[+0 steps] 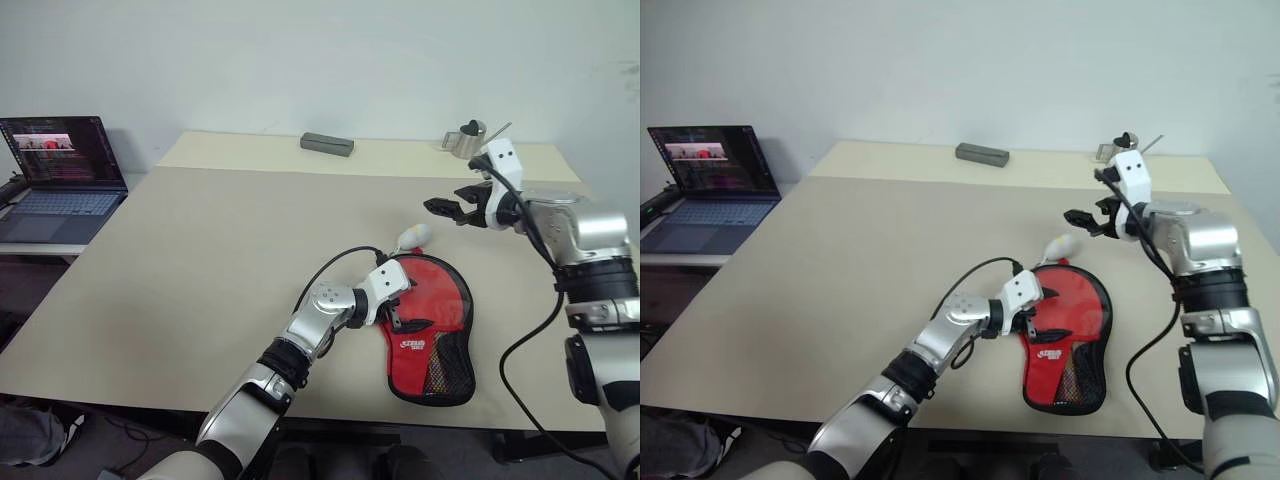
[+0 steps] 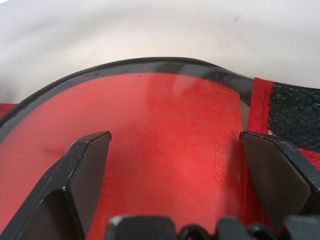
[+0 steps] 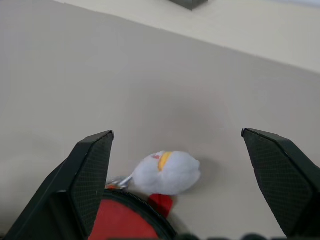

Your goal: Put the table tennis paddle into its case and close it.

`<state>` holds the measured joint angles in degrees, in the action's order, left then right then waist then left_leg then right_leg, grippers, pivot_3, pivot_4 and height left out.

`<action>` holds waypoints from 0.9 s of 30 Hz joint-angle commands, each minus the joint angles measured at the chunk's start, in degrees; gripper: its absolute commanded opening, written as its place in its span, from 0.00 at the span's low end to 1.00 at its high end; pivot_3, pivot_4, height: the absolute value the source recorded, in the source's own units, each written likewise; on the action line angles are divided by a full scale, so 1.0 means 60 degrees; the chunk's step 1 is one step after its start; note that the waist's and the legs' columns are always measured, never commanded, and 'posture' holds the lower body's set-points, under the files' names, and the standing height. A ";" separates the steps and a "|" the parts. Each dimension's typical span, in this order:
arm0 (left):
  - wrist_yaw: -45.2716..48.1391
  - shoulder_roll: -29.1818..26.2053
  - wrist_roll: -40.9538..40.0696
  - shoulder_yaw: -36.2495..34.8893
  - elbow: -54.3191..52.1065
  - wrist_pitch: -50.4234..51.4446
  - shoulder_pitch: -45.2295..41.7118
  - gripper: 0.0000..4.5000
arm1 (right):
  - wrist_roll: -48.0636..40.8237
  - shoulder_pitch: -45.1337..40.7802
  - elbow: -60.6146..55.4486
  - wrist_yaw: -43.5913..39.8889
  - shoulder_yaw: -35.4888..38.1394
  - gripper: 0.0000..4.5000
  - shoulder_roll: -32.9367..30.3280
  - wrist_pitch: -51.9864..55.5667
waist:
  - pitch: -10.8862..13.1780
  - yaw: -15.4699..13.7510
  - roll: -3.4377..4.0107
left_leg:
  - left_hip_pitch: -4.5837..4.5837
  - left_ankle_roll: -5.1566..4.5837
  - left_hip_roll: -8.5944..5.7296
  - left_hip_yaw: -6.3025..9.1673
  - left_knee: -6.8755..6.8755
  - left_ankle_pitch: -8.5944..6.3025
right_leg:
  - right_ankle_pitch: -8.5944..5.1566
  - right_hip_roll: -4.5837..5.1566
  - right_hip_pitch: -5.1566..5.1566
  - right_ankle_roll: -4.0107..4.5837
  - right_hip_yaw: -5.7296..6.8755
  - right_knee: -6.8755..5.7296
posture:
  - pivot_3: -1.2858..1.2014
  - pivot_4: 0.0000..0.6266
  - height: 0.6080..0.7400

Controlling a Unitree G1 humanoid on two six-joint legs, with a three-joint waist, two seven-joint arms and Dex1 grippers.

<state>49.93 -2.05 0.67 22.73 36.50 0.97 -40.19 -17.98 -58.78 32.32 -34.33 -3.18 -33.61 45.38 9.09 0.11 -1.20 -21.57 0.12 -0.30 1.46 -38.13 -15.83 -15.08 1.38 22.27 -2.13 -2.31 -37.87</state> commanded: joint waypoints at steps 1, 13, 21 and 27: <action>-0.0002 -0.0228 0.0601 0.0389 0.0828 0.0412 0.0504 1.00 | 0.0648 -0.0632 0.1367 0.0142 0.0053 1.00 0.0271 -0.1039 | -0.0001 0.0008 0.0003 | 0.0003 0.0000 -0.0001 -0.0003 0.0005 0.0000 | 0.0000 0.0000 0.0001 0.0000 0.0000 0.0000 | 0.52 0.24 1.00; 0.0023 -0.0222 0.0671 0.0468 0.0819 0.0357 0.0558 1.00 | 0.1266 -0.1432 0.4112 0.0249 0.0536 1.00 0.1557 -0.2168 | -0.0006 0.0050 0.0010 | 0.0014 0.0000 0.0000 -0.0004 0.0010 0.0000 | 0.0000 0.0000 -0.0004 0.0001 -0.0004 -0.0003 | 0.52 0.24 1.00; -0.0023 -0.0213 0.0699 0.0485 0.0829 0.0345 0.0571 1.00 | 0.1776 -0.1386 0.4900 0.0450 0.0486 1.00 0.1986 -0.2695 | -0.0007 0.0054 0.0012 | 0.0014 0.0000 0.0000 -0.0002 0.0011 0.0000 | 0.0000 0.0002 -0.0005 0.0001 -0.0003 -0.0003 | 0.52 0.24 1.00; -0.0058 -0.0224 0.0732 0.0506 0.0871 0.0326 0.0603 1.00 | 0.2033 -0.1358 0.5005 0.0294 0.0459 0.92 0.2102 -0.2764 | -0.0008 0.0059 0.0014 | 0.0015 0.0000 -0.0001 -0.0002 0.0011 0.0000 | 0.0000 0.0002 -0.0005 0.0001 -0.0003 -0.0003 | 0.52 0.24 1.00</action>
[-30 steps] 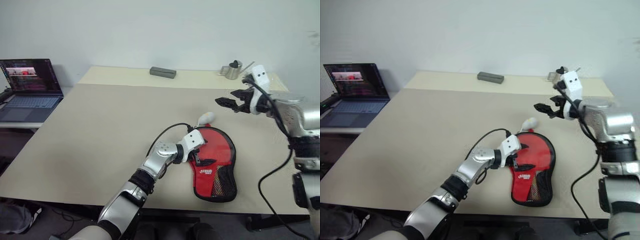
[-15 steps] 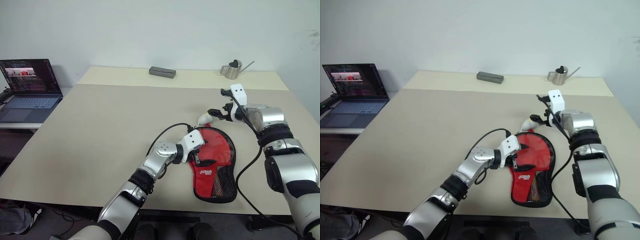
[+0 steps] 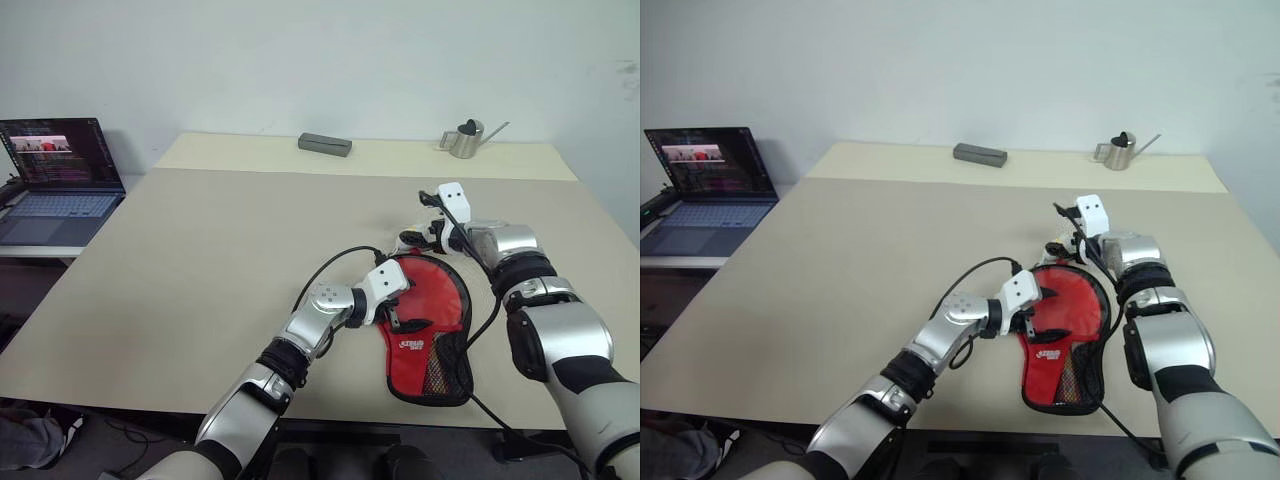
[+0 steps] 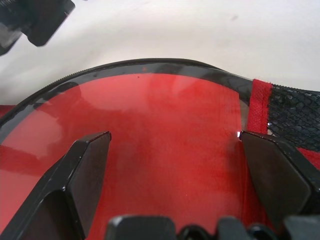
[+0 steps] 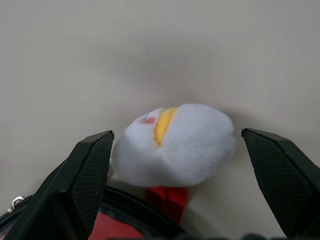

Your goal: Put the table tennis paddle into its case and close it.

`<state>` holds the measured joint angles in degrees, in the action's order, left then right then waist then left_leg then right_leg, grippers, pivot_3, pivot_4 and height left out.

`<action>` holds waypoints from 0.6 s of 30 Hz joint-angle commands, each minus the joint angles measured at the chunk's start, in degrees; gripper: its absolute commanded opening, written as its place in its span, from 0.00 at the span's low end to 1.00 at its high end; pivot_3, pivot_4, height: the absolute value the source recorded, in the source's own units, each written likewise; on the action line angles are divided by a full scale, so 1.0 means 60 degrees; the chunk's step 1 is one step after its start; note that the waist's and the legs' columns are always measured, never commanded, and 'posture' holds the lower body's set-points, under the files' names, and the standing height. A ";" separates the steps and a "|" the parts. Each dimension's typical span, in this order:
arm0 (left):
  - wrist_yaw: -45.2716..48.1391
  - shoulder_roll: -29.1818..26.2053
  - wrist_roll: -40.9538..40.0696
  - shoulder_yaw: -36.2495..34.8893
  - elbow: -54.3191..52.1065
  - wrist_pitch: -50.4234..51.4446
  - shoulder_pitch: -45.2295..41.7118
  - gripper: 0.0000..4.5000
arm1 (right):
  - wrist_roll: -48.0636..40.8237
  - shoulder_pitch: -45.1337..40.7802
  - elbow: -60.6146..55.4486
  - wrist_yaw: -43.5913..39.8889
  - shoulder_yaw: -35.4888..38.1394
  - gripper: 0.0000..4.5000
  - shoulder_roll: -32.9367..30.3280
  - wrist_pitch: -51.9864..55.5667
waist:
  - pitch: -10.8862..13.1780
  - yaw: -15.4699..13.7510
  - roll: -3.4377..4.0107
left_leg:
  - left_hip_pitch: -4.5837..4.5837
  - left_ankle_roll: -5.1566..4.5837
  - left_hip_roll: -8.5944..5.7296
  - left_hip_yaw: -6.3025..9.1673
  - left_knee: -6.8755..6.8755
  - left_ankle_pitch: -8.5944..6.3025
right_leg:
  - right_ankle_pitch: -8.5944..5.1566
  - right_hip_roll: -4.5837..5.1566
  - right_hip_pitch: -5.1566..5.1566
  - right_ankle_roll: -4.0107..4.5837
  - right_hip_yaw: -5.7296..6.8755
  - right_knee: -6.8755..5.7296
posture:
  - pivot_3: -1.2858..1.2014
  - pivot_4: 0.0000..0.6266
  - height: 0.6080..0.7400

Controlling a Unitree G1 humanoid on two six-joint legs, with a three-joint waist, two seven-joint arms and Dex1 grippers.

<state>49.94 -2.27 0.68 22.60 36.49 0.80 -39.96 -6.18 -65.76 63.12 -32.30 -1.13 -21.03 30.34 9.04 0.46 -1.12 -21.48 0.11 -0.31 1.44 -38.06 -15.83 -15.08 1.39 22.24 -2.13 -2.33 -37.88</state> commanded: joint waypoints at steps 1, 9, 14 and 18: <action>-0.0063 -0.0192 0.0737 0.0532 0.0878 0.0353 0.0568 1.00 | 0.0103 -0.0192 -0.0132 -0.0038 0.0133 0.87 0.0019 -0.0278 | 0.0000 0.0000 0.0000 | 0.0000 0.0000 0.0000 0.0000 0.0000 0.0000 | 0.0000 0.0000 0.0000 0.0000 0.0000 0.0000 | 0.52 0.24 1.00; -0.0071 -0.0293 0.0838 0.0597 0.0985 0.0410 0.0616 1.00 | 0.0245 -0.0009 -0.0294 -0.0073 0.0083 0.30 0.0187 -0.0328 | -0.0001 0.0008 0.0000 | 0.0001 0.0000 0.0000 0.0000 0.0000 0.0000 | 0.0000 0.0000 -0.0001 0.0000 -0.0001 0.0001 | 0.52 0.24 1.00; -0.0098 -0.0354 0.0871 0.0617 0.1042 0.0569 0.0696 1.00 | 0.0306 0.0167 -0.0432 -0.0019 0.0038 0.04 0.0301 -0.0363 | -0.0026 0.0027 -0.0001 | 0.0005 0.0000 0.0000 0.0000 0.0001 0.0000 | 0.0000 0.0000 -0.0005 0.0000 0.0000 0.0001 | 0.52 0.24 1.00; -0.0095 -0.0388 0.0881 0.0656 0.1024 0.0711 0.0792 1.00 | 0.0415 0.0345 -0.0719 0.0006 -0.0018 0.01 0.0355 -0.0375 | -0.0045 0.0082 -0.0009 | 0.0021 0.0000 0.0001 0.0002 0.0006 0.0000 | -0.0001 0.0000 -0.0022 0.0000 -0.0001 0.0002 | 0.52 0.24 1.00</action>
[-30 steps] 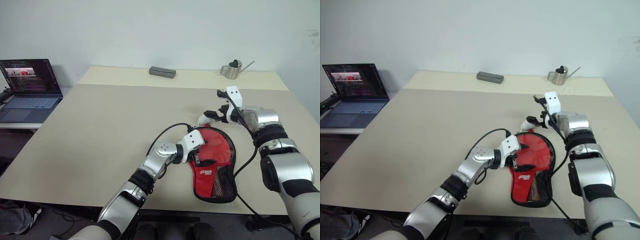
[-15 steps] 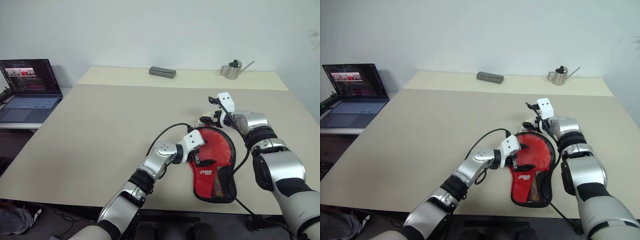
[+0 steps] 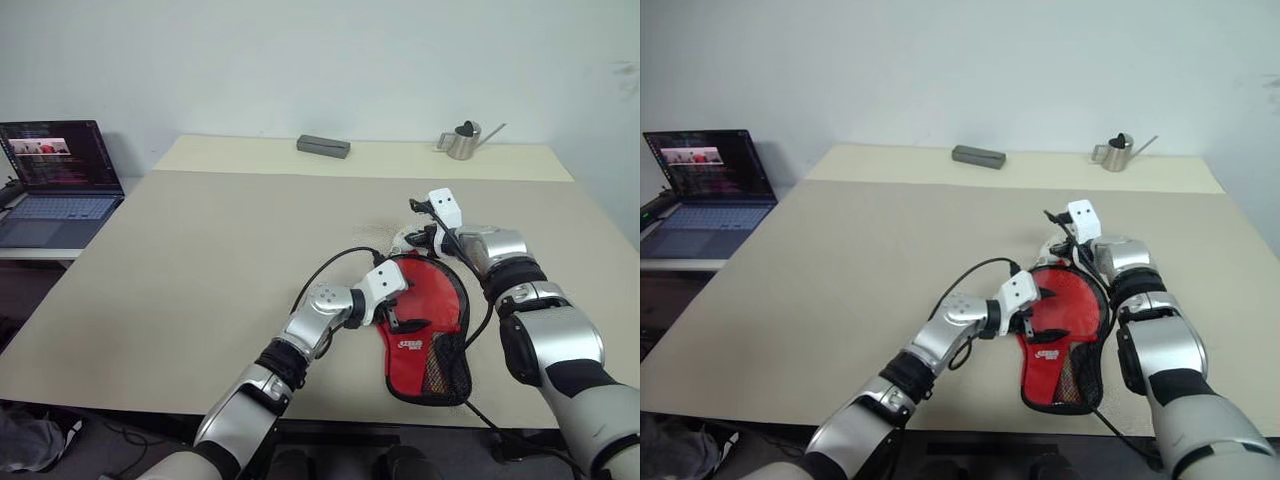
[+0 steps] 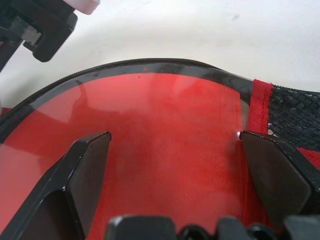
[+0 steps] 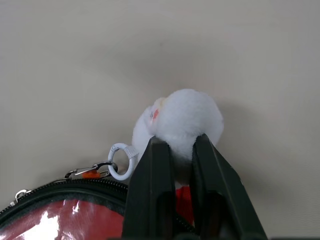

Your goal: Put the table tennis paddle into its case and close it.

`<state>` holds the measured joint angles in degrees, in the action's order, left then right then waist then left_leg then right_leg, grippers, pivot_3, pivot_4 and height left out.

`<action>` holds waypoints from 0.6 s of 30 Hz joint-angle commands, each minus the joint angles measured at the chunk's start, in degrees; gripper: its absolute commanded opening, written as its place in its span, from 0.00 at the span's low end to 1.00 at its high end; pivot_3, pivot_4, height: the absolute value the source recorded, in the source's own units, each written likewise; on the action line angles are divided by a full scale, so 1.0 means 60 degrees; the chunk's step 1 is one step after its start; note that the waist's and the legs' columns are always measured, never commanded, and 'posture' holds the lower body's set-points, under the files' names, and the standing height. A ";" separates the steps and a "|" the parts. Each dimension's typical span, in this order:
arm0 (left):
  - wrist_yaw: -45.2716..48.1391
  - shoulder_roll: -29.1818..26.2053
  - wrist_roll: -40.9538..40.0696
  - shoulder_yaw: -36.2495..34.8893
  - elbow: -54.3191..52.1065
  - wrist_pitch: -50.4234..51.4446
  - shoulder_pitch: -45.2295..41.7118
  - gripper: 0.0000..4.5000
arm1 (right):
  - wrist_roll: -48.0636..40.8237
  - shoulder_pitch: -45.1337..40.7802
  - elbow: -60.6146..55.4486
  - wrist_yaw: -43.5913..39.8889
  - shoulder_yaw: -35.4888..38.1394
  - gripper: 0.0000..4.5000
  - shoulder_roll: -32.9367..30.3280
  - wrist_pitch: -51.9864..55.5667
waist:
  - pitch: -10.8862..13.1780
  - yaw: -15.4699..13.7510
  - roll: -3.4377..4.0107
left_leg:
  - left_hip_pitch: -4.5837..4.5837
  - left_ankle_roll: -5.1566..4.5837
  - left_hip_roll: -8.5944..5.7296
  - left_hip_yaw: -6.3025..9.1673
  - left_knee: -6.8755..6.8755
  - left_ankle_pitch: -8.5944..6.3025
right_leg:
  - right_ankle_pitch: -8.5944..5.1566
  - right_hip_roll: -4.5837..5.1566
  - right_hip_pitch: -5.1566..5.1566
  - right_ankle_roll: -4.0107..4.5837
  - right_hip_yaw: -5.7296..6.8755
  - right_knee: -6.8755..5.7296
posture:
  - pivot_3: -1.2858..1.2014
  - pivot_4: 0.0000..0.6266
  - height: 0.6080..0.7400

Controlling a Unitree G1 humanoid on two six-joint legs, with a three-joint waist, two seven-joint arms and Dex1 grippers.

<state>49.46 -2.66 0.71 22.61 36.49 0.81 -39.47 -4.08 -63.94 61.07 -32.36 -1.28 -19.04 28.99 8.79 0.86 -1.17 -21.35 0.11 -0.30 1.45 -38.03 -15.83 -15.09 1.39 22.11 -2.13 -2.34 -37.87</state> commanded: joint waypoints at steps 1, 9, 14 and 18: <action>-0.0028 -0.0323 0.0886 0.0665 0.1050 0.0726 0.0723 1.00 | 0.0092 0.0066 -0.0439 0.0030 0.0020 0.01 0.0020 -0.0160 | -0.0002 0.0021 -0.0002 | 0.0009 0.0000 0.0000 0.0000 0.0003 0.0000 | 0.0000 0.0000 -0.0009 0.0000 0.0000 0.0002 | 0.52 0.24 1.00; -0.0054 -0.0354 0.0866 0.0673 0.1097 0.0829 0.0956 1.00 | 0.0304 -0.0023 -0.0772 0.0473 0.0102 0.01 -0.0152 -0.0590 | -0.0003 0.0074 -0.0003 | 0.0074 -0.0001 0.0000 0.0006 0.0019 -0.0002 | -0.0003 0.0000 -0.0080 -0.0001 0.0001 0.0029 | 0.52 0.24 1.00; -0.0043 -0.0374 0.0831 0.0659 0.1035 0.0917 0.1052 1.00 | 0.0387 -0.0092 -0.0829 0.0661 0.0102 0.01 -0.0232 -0.0932 | -0.0003 0.0082 -0.0004 | 0.0077 -0.0001 -0.0001 0.0013 0.0019 -0.0002 | -0.0003 0.0001 -0.0089 -0.0001 0.0004 0.0035 | 0.52 0.24 1.00; -0.0052 -0.0383 0.0831 0.0658 0.1018 0.0949 0.1088 1.00 | 0.0501 -0.0075 -0.0845 0.0700 0.0078 0.01 -0.0255 -0.1144 | -0.0003 0.0086 -0.0004 | 0.0077 -0.0002 -0.0001 0.0015 0.0020 -0.0003 | -0.0004 0.0002 -0.0091 -0.0002 0.0005 0.0038 | 0.52 0.24 1.00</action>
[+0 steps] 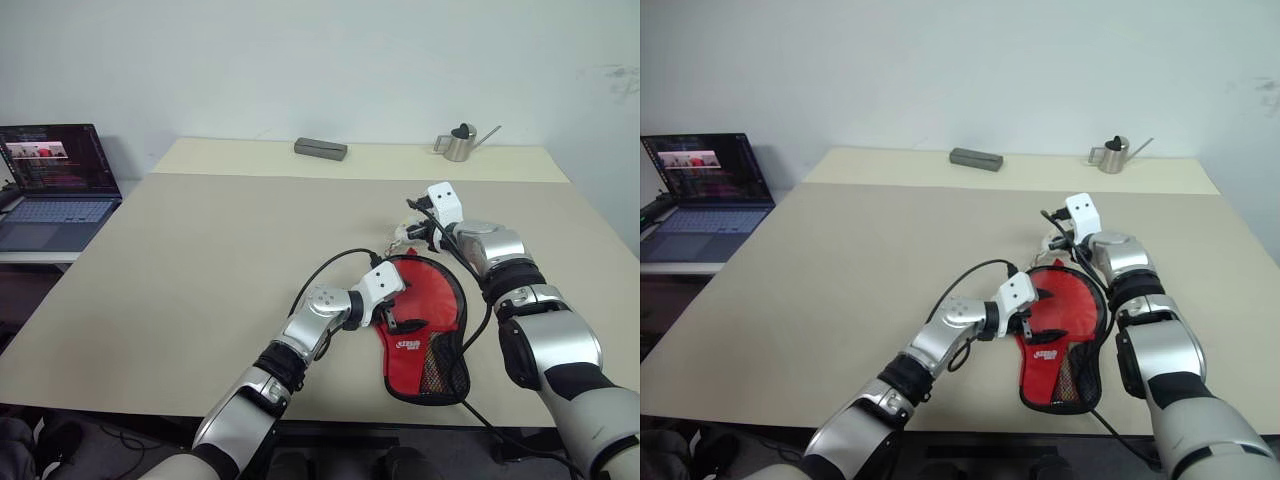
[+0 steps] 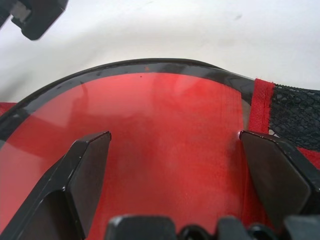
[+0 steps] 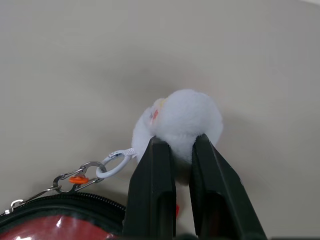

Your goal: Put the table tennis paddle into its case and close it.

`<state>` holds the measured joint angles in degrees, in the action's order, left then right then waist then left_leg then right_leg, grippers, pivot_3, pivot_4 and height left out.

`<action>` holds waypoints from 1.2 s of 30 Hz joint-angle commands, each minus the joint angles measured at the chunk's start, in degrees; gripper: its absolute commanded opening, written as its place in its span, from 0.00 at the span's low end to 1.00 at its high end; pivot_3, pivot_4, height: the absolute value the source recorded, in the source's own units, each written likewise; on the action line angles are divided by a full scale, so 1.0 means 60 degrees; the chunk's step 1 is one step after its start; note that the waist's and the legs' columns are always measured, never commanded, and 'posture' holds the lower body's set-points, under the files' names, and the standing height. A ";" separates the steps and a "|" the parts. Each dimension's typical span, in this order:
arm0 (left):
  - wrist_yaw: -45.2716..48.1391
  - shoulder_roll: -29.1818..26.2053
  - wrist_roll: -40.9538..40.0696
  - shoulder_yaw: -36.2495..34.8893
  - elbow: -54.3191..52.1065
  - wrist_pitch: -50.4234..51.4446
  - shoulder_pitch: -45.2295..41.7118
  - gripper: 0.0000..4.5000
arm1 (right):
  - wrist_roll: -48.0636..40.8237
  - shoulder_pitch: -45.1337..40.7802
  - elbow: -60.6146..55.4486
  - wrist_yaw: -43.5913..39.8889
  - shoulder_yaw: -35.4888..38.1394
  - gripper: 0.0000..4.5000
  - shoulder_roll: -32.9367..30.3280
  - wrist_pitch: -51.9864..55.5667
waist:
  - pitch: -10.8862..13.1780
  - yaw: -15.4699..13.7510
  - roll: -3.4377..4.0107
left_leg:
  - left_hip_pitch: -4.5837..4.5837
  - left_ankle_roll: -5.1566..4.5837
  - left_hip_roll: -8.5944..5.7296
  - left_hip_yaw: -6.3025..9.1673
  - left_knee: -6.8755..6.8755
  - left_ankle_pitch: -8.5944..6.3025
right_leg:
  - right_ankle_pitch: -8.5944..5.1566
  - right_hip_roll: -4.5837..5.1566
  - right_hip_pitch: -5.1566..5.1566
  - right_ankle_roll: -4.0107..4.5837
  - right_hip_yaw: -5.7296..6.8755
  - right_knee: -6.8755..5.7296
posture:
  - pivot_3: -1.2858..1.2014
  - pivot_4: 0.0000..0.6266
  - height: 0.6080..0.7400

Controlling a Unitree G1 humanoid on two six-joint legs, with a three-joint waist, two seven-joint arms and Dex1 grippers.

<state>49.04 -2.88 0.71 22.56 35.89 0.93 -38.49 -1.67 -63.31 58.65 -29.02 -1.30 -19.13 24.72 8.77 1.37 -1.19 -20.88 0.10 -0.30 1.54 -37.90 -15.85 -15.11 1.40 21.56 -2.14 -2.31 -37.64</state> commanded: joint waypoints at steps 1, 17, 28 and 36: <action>0.0013 -0.0344 0.0832 0.0666 0.1126 0.0939 0.0936 1.00 | 0.0134 -0.0171 -0.0445 0.0143 0.0083 0.01 -0.0244 -0.0473 | 0.0000 0.0003 0.0000 | 0.0000 0.0000 0.0000 0.0000 0.0000 0.0000 | 0.0000 0.0000 0.0000 0.0000 0.0000 0.0001 | 0.52 0.24 1.00; -0.0032 -0.0419 0.0841 0.0671 0.1029 0.1030 0.1096 1.00 | 0.0734 0.0362 -0.0786 0.0203 -0.0048 0.01 -0.1193 -0.0942 | 0.0000 0.0023 0.0001 | 0.0000 -0.0008 0.0002 0.0007 0.0019 -0.0006 | 0.0000 0.0004 -0.0018 0.0000 0.0007 0.0048 | 0.52 0.24 1.00; -0.0028 -0.0377 0.0866 0.0698 0.1139 0.0982 0.1074 1.00 | 0.0743 0.1862 -0.3345 -0.0403 0.0005 0.01 -0.2111 0.0314 | -0.0002 0.0026 0.0001 | -0.0004 -0.0016 0.0009 0.0015 0.0025 -0.0012 | 0.0000 0.0026 -0.0034 -0.0004 0.0013 0.0095 | 0.52 0.24 1.00; 0.0022 -0.0306 0.0888 0.0749 0.1262 0.0937 0.1028 1.00 | 0.0560 0.3435 -0.5458 -0.0501 0.0398 0.01 -0.2786 0.1541 | -0.0002 0.0016 0.0002 | -0.0006 -0.0016 0.0005 0.0018 0.0032 -0.0013 | -0.0008 0.0040 -0.0039 -0.0016 0.0021 0.0112 | 0.52 0.24 1.00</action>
<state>48.40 -2.74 0.71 22.57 34.36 1.20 -37.17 2.14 -42.32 29.99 -32.40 -1.10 -34.04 32.84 8.75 1.46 -1.18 -20.92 0.00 -0.29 1.64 -37.71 -15.93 -15.17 1.64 21.33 -2.26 -2.19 -36.97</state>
